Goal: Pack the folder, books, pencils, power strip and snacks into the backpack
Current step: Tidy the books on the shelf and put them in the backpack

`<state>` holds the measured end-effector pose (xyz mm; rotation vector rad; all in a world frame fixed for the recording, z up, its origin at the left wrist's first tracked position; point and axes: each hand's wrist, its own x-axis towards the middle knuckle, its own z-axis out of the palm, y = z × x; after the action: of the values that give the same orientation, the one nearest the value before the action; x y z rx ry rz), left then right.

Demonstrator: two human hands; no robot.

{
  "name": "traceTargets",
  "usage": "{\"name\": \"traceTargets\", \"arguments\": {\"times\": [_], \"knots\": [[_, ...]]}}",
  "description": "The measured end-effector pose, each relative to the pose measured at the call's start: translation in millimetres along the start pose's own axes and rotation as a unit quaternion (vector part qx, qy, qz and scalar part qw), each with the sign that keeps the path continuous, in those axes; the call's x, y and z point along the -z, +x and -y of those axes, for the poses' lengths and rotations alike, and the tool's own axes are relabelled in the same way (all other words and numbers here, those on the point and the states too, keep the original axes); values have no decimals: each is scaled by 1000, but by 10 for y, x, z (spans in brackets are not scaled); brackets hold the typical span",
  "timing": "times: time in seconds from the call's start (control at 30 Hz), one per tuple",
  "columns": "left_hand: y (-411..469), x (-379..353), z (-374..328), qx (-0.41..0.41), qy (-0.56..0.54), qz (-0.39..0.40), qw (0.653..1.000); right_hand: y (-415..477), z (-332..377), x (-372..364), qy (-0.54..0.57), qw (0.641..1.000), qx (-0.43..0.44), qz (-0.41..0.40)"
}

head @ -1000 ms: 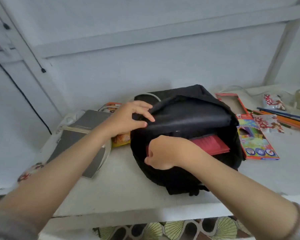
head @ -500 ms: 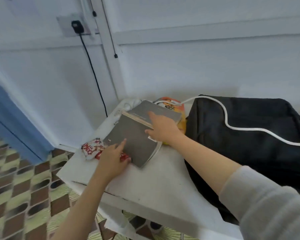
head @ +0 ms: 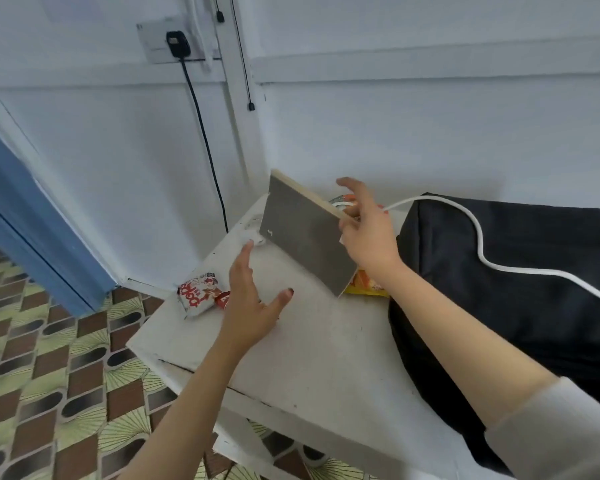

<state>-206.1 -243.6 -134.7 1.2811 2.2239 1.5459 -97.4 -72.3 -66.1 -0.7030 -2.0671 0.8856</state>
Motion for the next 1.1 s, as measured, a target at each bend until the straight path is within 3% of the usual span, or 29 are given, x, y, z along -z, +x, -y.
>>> {"name": "traceTargets", "arguments": {"times": [0.1,0.2,0.3,0.57,0.73,0.87,0.97,1.1], "knots": [[176,-91,-203,47,-142,-15,989,-26,38,166,129,990,-57,-13],[362,-129,-413,85,-308,19,947,-145,62,302,310,946,-100,11],[464,-89,-530,70,-370,18,926,-286,59,395,399,910,-103,48],[590,126,-719,57,-333,123,933,-281,70,773,310,944,-54,94],[771,310,-857,40,-281,271,920,-132,187,1179,216,965,-9,145],[948,329,-1042,23,-222,392,893,-167,289,1445,132,950,-16,281],[1030,222,-1225,3,-183,471,863,-276,298,1570,160,923,-72,343],[1076,-18,-1499,-22,-120,507,853,-506,288,1724,168,940,-85,285]]}}
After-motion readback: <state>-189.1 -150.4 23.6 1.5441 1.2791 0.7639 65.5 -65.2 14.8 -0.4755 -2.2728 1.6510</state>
